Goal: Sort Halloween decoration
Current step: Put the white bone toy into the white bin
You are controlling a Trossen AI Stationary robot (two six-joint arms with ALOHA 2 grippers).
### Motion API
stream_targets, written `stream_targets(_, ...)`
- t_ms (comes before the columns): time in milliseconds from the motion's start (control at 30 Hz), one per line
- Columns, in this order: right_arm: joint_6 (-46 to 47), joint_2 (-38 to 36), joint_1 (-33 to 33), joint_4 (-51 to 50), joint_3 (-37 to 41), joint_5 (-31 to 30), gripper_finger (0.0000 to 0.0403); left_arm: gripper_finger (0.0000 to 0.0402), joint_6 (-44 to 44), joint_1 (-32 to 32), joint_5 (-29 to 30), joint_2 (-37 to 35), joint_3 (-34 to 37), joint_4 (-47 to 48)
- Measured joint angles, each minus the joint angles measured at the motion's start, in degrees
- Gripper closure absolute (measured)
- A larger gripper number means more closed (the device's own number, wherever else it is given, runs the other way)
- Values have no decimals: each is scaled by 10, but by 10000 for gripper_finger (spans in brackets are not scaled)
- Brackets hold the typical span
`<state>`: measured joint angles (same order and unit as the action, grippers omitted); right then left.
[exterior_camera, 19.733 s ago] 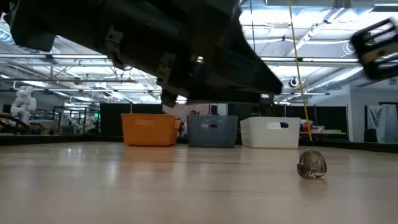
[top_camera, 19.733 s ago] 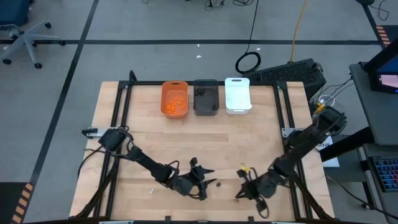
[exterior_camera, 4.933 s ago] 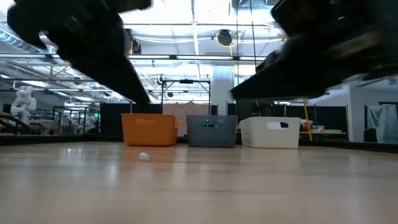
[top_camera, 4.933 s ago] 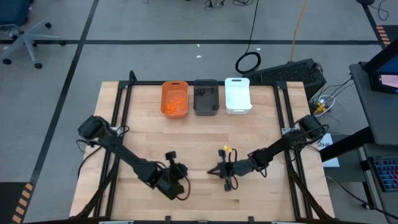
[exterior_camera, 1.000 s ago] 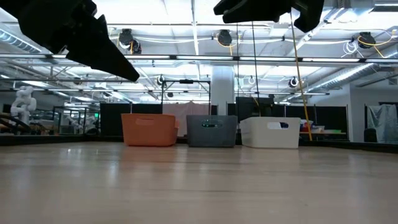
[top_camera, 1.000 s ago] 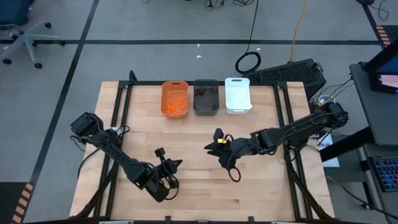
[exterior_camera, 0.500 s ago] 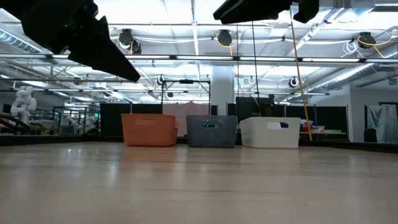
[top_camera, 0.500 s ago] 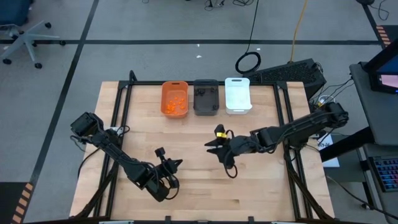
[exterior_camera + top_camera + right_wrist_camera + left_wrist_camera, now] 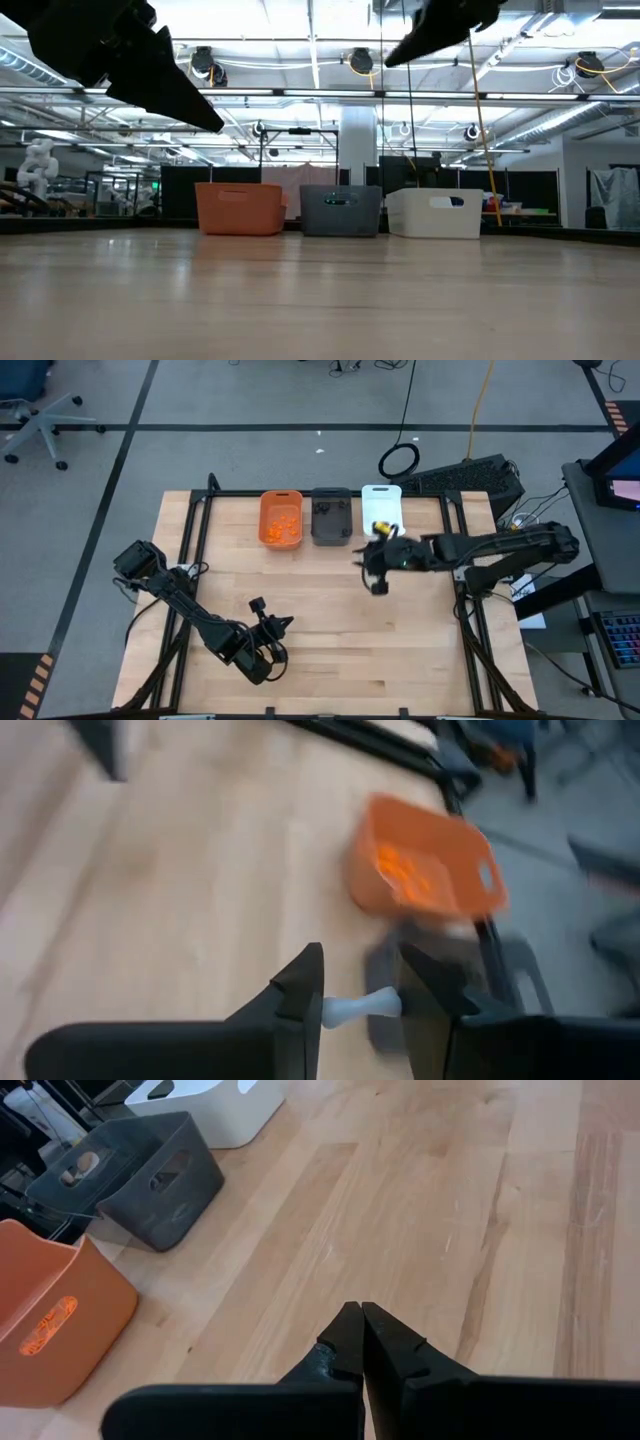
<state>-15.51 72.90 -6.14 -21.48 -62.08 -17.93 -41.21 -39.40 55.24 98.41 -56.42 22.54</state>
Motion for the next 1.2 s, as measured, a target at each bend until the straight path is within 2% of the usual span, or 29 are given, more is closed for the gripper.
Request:
stream_targets(267,67,-48,108,-100,0,2,323,402,12,0,0,0,0,-5)
stream_targets(367,83,-50,151,-105,2,6,323,402,30,0,0,0,-3,-15)
stream_targets(600,63,-50,254,-33,69,75,323,402,110,12,-5,0,-35,-29)
stream_targets(1000,4,-42,411,161,211,88,323,402,334,98,-152,-41,-45,-155)
stream_targets(1100,8,-27,437,211,234,122,323,402,383,120,-168,-54,-45,-174)
stream_targets(1200,16,-8,448,239,243,121,315,402,407,137,-169,-67,-45,-174)
